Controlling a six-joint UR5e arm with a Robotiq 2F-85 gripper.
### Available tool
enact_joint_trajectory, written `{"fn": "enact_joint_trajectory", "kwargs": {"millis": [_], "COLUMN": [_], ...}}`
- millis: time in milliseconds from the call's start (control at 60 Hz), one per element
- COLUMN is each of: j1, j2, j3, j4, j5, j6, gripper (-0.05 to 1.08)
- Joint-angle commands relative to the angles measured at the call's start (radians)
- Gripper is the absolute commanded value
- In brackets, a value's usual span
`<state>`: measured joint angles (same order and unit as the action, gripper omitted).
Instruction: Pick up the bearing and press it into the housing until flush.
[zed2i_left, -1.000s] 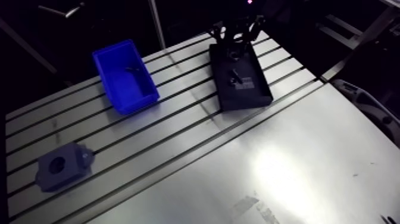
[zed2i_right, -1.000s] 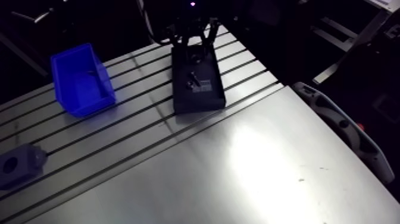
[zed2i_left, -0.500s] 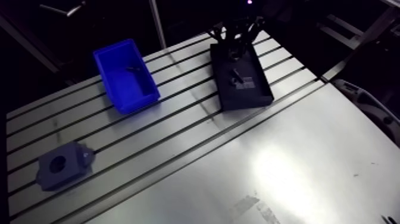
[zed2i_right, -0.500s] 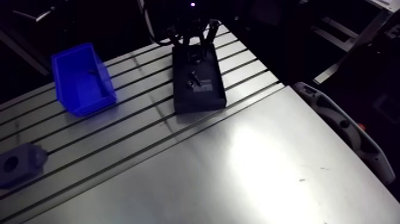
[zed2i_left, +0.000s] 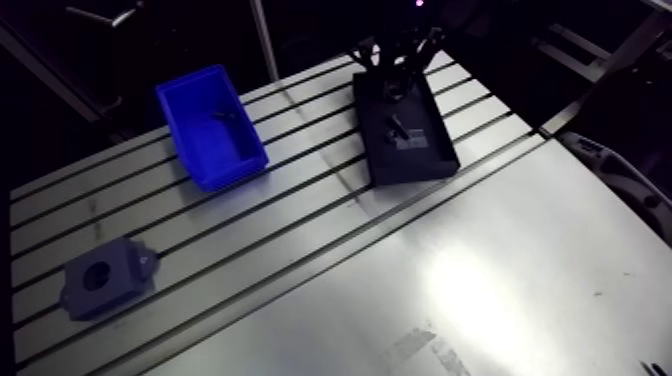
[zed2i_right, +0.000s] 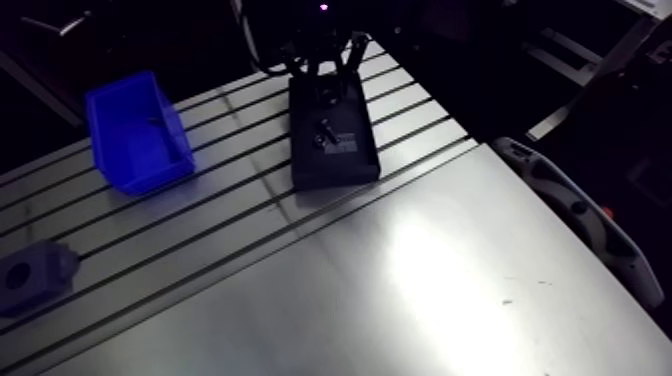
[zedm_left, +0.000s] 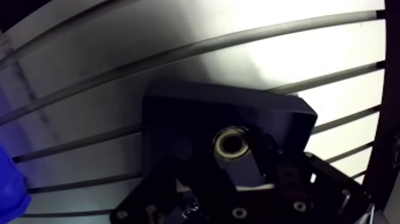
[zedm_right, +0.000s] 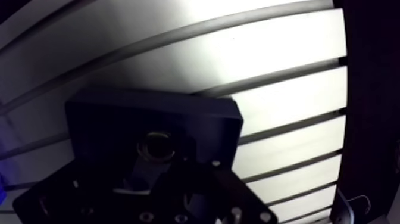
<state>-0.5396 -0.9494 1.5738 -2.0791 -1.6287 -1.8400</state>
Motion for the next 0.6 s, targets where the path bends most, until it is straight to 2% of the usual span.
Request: {"fn": "enact_joint_trajectory", "kwargs": {"millis": [17,100,333,600], "j1": [0.004,0.005,0.013,0.042], "j2": [-0.015,-0.026,-0.144,-0.205], "j3": [0.002,0.002,0.004,-0.004], "j4": [0.005,0.01,0.069,0.12], "j5": [0.003,0.002,-0.001,0.002], "j6": [0.0,0.0,-0.004,-0.031], "gripper": [0.57,0.58,0.67,0.75]}}
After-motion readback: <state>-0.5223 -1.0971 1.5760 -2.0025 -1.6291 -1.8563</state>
